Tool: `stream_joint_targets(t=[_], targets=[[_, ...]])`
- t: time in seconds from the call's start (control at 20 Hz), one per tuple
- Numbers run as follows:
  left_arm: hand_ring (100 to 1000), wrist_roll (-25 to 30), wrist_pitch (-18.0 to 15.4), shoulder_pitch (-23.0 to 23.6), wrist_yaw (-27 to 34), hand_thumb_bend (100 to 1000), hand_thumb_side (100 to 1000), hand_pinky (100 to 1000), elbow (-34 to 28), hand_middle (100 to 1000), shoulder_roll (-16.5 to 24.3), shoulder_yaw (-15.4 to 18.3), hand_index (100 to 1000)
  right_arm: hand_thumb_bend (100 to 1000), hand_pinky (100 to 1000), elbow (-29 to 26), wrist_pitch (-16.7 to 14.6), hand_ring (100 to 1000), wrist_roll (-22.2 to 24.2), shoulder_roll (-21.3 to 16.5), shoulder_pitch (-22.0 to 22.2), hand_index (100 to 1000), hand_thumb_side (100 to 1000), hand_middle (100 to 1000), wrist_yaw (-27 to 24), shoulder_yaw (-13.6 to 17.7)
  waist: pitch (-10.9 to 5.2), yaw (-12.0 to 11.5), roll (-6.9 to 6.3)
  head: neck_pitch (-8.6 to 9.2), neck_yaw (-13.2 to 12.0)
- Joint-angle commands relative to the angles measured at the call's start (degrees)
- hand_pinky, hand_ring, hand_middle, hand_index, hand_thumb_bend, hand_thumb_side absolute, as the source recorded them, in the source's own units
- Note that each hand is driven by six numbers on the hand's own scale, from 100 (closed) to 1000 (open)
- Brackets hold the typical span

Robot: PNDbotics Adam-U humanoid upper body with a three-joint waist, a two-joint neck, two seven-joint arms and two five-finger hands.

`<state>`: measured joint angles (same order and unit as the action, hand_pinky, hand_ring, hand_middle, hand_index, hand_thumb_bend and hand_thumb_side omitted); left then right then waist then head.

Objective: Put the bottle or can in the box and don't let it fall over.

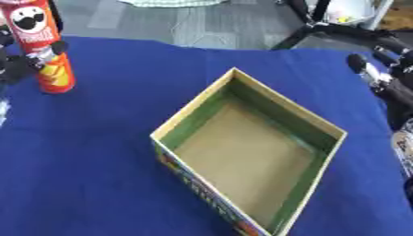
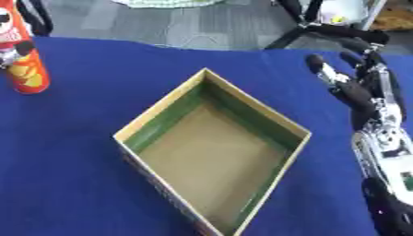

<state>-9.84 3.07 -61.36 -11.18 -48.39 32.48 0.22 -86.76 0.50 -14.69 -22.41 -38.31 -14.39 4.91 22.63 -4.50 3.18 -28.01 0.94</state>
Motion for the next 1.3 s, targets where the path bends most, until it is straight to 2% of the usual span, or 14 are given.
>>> stream_joint_targets(t=[0.05, 0.6, 1.3], targets=[[1000, -1.08, 0.54, -1.64, -0.52, 934, 626, 887, -0.50, 1000, 1.71, 0.61, 925, 753, 740, -1.36, -0.16, 942, 0.03, -0.81, -0.60, 780, 294, 1000, -0.32, 0.33, -1.09, 0.12, -0.34, 1.05, -0.25], [1000, -0.78, 1.02, -2.25, 1.55, 970, 668, 904, -0.81, 1000, 2.20, 0.70, 950, 751, 740, -1.39, -0.22, 941, 0.02, -0.79, -0.55, 780, 291, 1000, -0.54, 0.37, -0.71, 0.57, -0.64, 2.18, -0.68], [1000, -2.97, 2.15, -3.12, 0.92, 964, 658, 893, -0.56, 1000, 2.28, 1.02, 937, 752, 741, -1.53, -0.24, 939, 0.12, -0.90, -1.17, 779, 286, 1000, -0.80, 0.31, 0.35, 1.72, -0.92, 3.06, -1.46]])
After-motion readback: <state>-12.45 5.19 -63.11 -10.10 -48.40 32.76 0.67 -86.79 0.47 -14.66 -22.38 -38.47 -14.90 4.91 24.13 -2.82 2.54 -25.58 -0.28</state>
